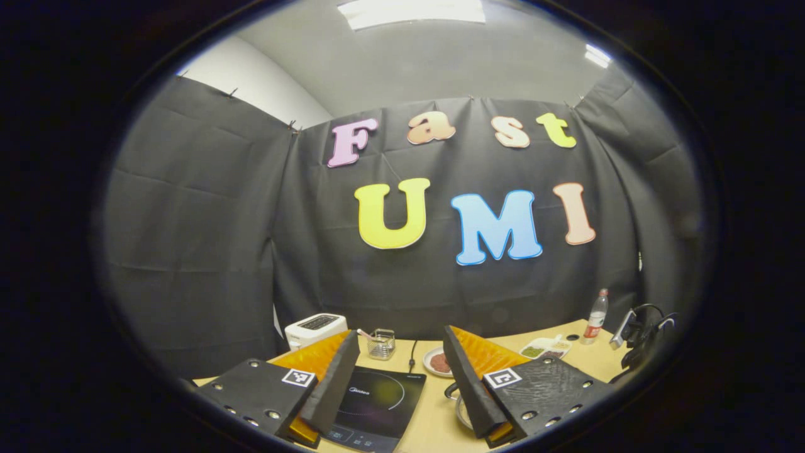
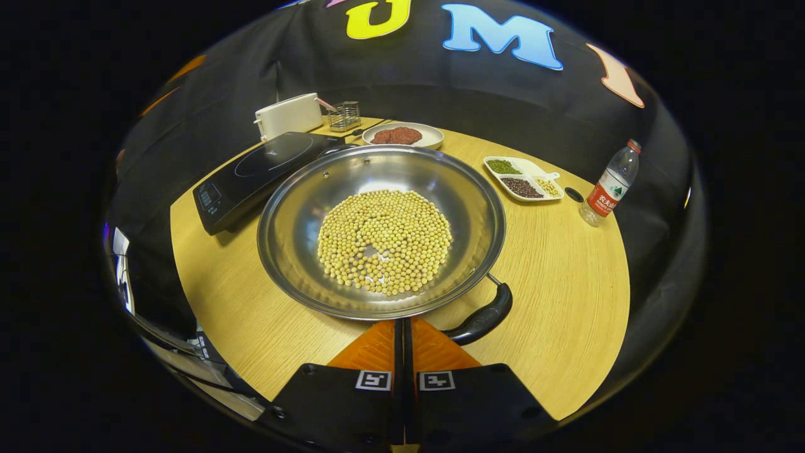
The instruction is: First push the handle of the pot to place it horizontally, then grasp the pot with both hands and set it on the induction cooktop.
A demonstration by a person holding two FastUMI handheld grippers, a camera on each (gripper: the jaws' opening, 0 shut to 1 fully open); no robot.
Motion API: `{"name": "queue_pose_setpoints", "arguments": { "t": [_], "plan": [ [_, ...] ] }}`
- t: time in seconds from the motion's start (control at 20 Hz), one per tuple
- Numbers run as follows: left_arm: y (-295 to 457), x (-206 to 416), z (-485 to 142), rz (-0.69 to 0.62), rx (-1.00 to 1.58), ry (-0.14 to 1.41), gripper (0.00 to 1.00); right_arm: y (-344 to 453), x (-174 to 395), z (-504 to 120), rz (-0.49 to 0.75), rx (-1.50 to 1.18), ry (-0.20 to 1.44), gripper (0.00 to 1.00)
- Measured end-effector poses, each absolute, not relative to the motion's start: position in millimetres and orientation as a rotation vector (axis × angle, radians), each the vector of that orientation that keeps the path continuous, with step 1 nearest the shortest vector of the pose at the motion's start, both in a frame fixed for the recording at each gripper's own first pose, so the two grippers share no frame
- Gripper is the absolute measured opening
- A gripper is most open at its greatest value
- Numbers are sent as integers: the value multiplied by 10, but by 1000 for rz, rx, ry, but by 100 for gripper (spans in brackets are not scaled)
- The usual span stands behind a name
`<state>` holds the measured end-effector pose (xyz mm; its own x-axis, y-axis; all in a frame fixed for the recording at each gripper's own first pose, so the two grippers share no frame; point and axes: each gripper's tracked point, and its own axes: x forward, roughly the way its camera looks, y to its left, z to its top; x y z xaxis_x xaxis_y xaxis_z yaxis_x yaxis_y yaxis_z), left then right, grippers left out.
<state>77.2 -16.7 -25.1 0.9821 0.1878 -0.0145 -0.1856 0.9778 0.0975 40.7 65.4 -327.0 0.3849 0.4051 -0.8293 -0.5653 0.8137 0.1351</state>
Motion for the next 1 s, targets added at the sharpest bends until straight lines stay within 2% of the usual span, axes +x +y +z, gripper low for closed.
{"name": "queue_pose_setpoints", "arguments": {
  "t": [0.1,1.0],
  "plan": [
    [-199,792,-270,192,97,24,79,611,465,-3292,616,-174,1000,0],
    [-405,934,-460,229,109,62,79,253,1061,-3437,415,-73,961,2]
  ]
}}
